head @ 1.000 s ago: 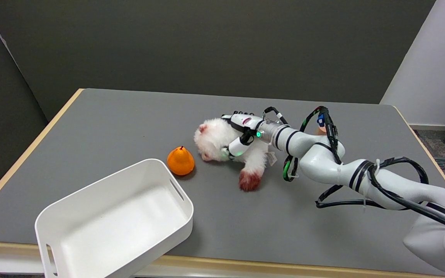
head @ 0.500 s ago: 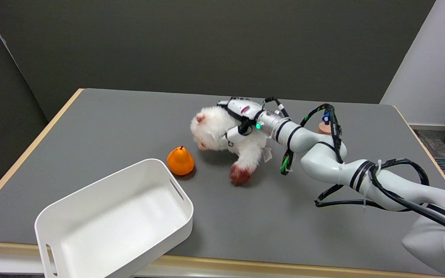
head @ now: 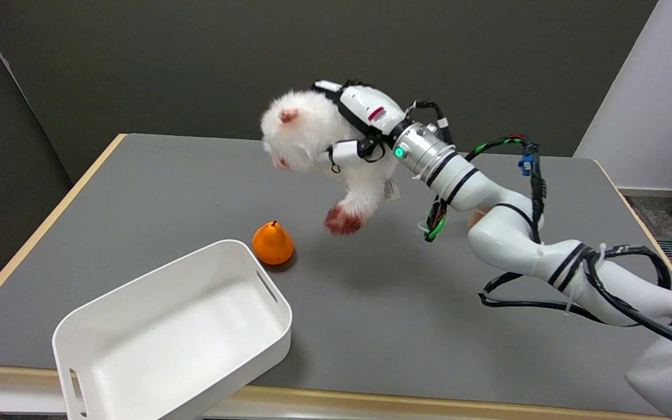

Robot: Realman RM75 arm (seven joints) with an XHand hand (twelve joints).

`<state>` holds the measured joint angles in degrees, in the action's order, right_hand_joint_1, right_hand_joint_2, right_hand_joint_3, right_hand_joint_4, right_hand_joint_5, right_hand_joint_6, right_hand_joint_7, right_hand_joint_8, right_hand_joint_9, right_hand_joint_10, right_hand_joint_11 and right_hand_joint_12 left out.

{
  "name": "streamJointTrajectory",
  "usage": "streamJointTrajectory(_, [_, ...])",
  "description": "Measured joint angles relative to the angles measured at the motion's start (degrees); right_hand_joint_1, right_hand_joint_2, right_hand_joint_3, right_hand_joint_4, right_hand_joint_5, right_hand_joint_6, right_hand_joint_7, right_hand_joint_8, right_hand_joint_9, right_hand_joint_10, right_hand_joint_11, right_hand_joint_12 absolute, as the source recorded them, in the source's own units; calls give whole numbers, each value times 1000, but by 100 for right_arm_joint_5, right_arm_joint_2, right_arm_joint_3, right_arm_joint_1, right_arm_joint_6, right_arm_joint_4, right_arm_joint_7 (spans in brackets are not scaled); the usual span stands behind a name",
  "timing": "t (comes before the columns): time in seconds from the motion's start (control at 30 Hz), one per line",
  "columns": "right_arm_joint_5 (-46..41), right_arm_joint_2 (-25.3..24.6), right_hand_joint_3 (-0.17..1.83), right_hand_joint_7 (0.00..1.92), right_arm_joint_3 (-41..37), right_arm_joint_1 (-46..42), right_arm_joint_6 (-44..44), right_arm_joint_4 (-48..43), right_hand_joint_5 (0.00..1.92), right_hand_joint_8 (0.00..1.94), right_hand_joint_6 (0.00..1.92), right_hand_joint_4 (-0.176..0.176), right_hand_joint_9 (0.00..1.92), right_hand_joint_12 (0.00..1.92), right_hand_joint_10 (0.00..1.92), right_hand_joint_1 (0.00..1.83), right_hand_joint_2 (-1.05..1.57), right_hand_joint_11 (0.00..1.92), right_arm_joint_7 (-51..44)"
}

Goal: Pick up the plush toy.

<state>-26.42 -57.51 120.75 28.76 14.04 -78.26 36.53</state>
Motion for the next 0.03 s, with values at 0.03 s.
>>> streamJointTrajectory(0.03, [-66, 22, 230, 739, -33, -66, 75, -131, 509, 1466, 1651, -149, 725, 1921, 1513, 1325, 1162, 838, -13])
